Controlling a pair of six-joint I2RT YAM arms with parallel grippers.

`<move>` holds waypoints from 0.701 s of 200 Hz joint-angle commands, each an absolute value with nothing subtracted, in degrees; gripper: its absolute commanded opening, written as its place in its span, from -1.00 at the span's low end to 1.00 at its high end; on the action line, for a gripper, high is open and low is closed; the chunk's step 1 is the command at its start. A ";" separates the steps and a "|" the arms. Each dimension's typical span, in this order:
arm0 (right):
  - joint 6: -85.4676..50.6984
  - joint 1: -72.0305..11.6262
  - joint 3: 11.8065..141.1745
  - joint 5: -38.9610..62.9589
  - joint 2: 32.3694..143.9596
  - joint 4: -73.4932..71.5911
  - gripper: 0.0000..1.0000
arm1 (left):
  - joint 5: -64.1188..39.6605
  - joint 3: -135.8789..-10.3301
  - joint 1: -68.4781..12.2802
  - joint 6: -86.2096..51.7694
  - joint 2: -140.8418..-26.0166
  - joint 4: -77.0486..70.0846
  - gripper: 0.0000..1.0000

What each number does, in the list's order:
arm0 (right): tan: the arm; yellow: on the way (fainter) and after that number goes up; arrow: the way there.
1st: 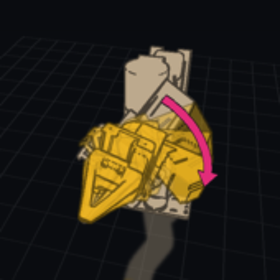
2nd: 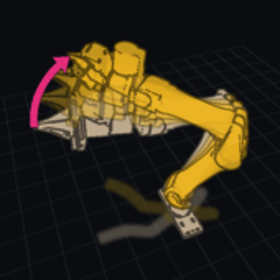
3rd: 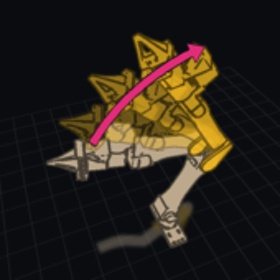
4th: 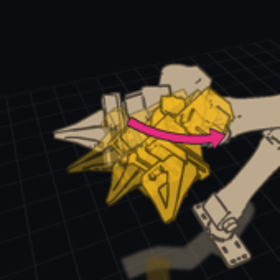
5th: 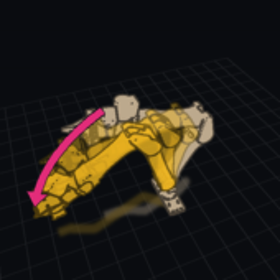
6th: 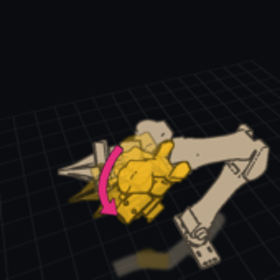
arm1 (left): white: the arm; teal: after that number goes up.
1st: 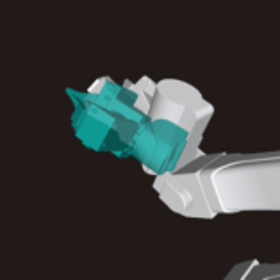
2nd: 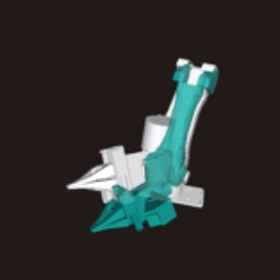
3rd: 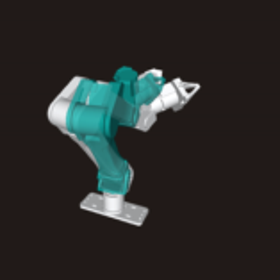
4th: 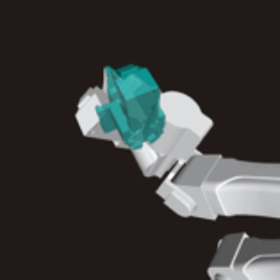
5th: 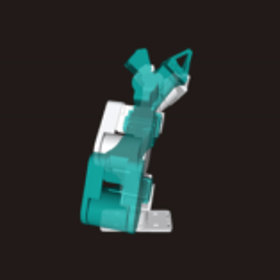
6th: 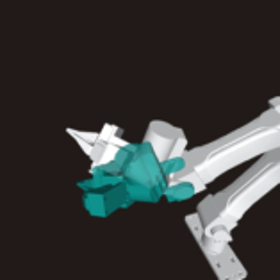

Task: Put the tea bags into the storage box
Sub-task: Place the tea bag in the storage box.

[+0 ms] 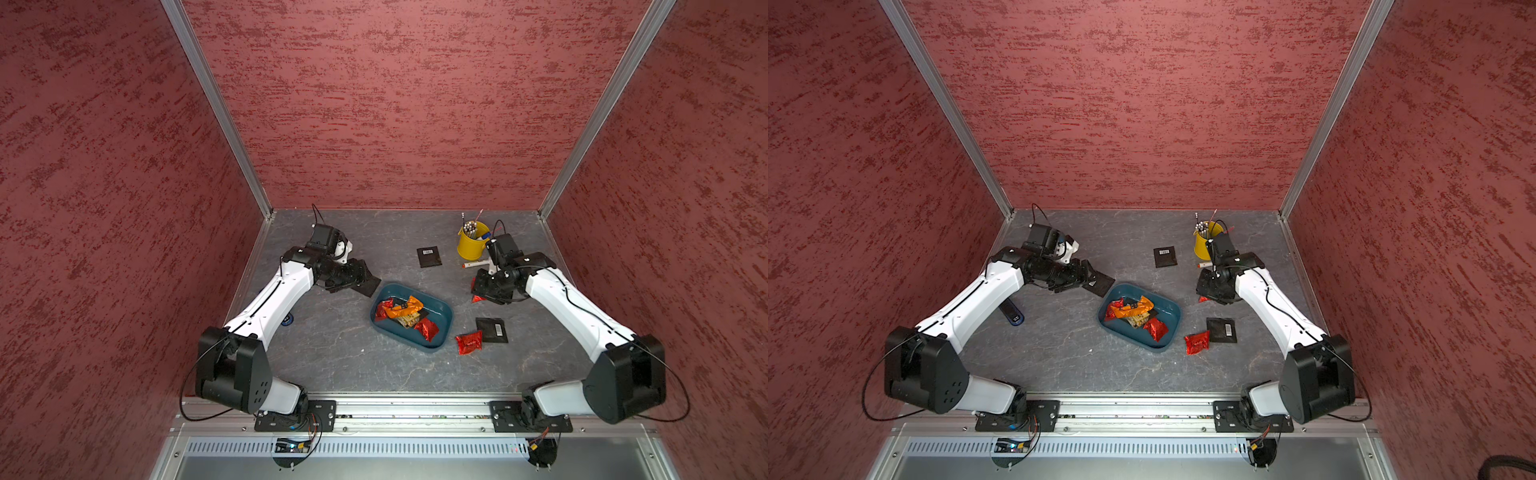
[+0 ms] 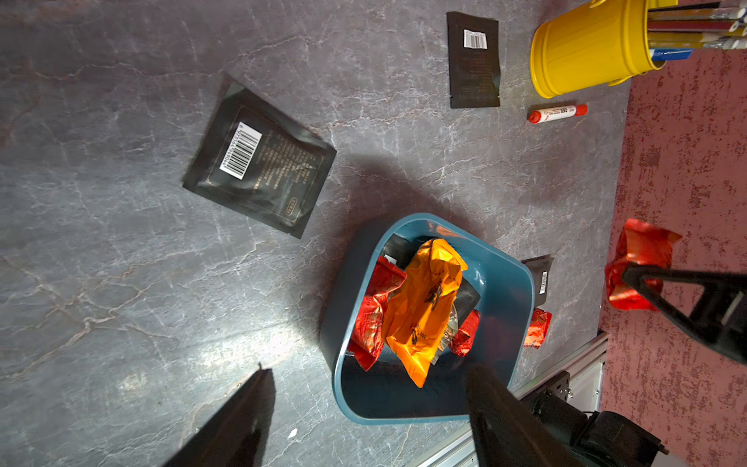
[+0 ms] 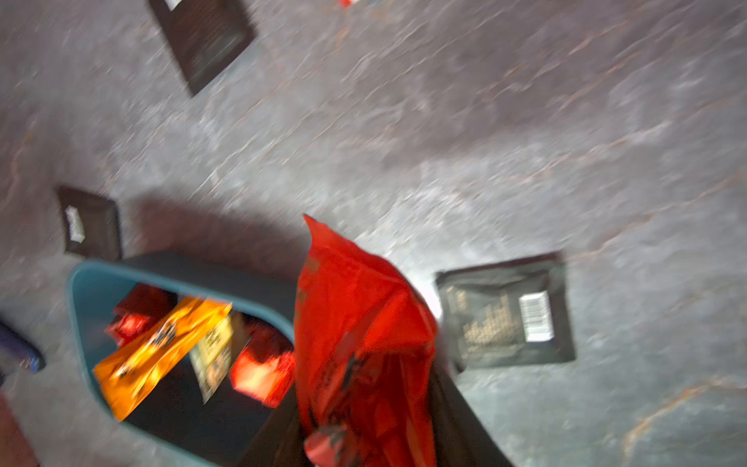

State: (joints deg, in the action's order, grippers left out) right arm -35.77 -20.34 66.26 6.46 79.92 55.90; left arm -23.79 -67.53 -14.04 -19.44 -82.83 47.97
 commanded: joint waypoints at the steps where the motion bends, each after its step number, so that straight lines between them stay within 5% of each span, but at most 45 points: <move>1: -42.79 -26.34 67.59 7.02 79.86 56.78 -0.12 | -24.50 -66.56 -12.99 -18.11 -82.80 46.96 0.57; 99: -48.24 -37.94 69.76 8.79 90.82 49.90 -0.08 | -21.68 -64.30 -9.96 -18.45 -88.68 44.05 0.53; 140: -47.69 -38.67 70.98 7.77 91.85 51.23 0.22 | -21.63 -63.12 -8.73 -18.54 -91.99 40.44 0.48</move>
